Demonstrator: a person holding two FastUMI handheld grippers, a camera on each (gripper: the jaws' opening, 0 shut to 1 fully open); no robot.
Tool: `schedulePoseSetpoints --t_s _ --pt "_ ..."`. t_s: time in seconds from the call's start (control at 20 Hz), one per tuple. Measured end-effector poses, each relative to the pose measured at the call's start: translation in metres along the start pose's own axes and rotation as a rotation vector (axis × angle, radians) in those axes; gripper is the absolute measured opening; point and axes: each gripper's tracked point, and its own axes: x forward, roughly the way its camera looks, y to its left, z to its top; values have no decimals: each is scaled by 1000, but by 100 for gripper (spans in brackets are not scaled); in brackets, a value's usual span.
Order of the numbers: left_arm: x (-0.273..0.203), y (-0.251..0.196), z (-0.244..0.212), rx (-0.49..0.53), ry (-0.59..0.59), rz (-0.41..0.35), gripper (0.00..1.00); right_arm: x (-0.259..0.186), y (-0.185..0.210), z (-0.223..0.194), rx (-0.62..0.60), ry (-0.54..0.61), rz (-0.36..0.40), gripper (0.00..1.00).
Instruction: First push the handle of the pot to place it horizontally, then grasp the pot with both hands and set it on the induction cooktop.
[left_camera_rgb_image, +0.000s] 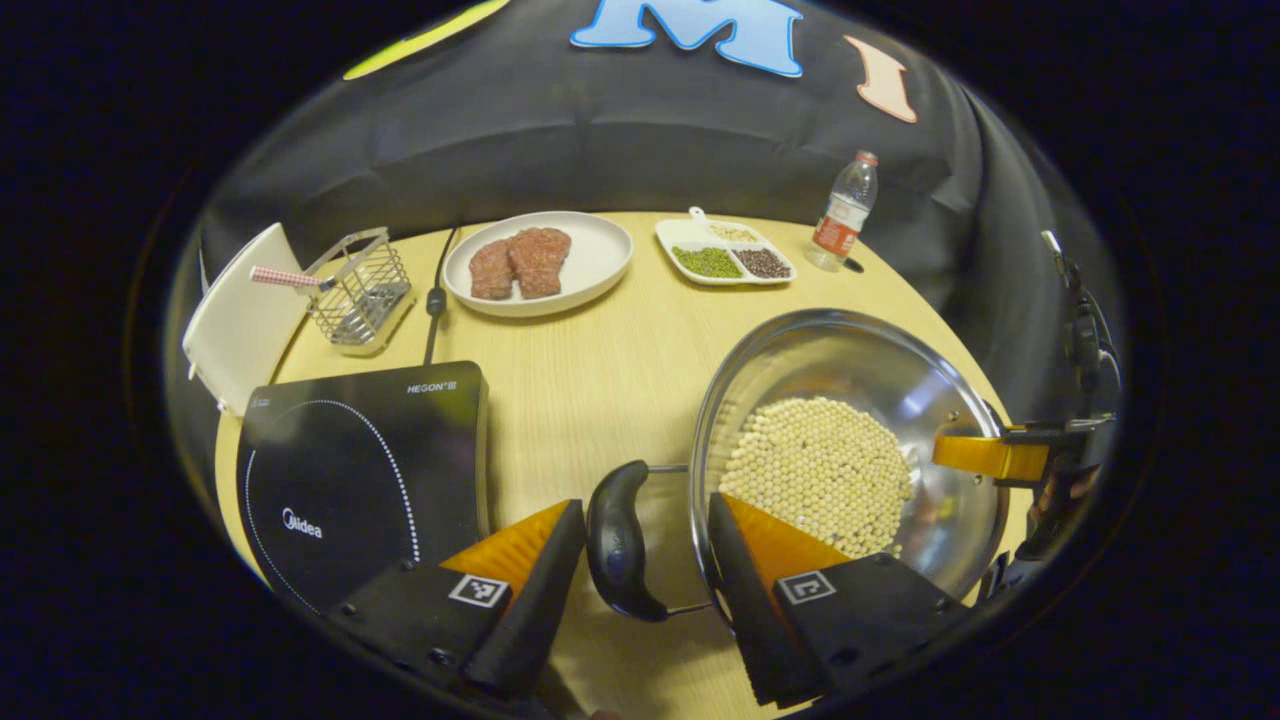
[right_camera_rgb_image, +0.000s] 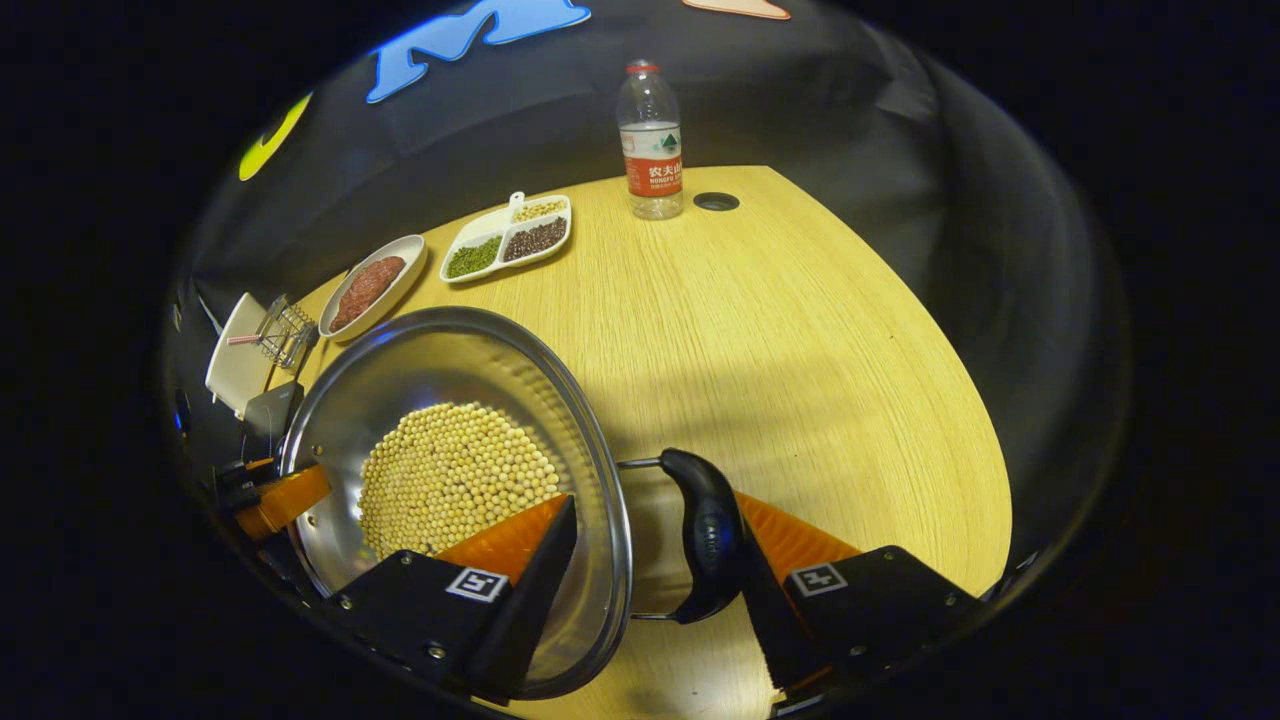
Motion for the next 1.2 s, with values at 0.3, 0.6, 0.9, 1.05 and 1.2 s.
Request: schedulePoseSetpoints --t_s 0.3,0.6,0.9,1.05,1.2 --pt "3 -2 -4 5 48 -5 72 3 0 -4 62 46 20 70" --pt "3 -2 -5 -4 70 0 63 -5 3 -6 85 67 62 56" --pt "2 -1 -1 0 62 11 60 -19 9 -6 61 64 67 56" --pt "-1 1 3 2 44 12 64 -30 15 -2 64 62 78 56" --pt "-2 3 5 0 30 13 64 -44 21 2 58 51 79 56"
